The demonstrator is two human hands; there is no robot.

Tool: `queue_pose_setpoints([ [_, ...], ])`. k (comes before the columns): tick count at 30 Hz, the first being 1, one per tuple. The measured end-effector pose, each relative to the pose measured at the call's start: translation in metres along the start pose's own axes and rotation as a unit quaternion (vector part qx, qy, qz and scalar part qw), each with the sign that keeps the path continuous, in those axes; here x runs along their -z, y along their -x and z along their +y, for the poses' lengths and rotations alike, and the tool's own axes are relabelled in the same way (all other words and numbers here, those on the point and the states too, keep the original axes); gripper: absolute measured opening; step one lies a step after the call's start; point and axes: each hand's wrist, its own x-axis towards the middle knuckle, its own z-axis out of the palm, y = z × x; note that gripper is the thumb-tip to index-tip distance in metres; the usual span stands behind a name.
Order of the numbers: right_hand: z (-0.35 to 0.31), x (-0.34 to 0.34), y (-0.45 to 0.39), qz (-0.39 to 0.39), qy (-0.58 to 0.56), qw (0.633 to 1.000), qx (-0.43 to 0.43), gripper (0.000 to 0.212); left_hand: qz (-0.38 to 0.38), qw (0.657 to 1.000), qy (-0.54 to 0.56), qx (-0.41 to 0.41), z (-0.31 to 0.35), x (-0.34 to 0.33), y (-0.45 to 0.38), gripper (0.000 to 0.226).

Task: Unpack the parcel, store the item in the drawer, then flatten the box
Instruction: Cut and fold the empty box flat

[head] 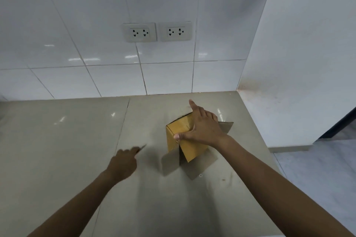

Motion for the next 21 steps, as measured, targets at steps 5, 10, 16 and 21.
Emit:
queue_pose_setpoints([
  [5,-0.002,0.012,0.000,-0.028,-0.025,0.999,-0.021,0.130,0.021,0.996,-0.090,-0.006,0.005,-0.028,0.007,0.054],
  [10,-0.003,0.020,-0.001,-0.046,-0.069,0.995,-0.060,0.116,-0.059,0.894,0.445,0.017,0.054,0.024,0.015,0.072],
  [16,-0.005,0.035,0.004,-0.008,-0.127,0.991,-0.047,0.086,-0.120,0.842,0.524,-0.039,0.115,0.059,0.004,0.083],
  [21,-0.009,0.031,0.022,0.106,-0.104,0.989,-0.004,0.063,0.073,0.871,0.460,-0.155,0.098,0.058,-0.012,0.059],
])
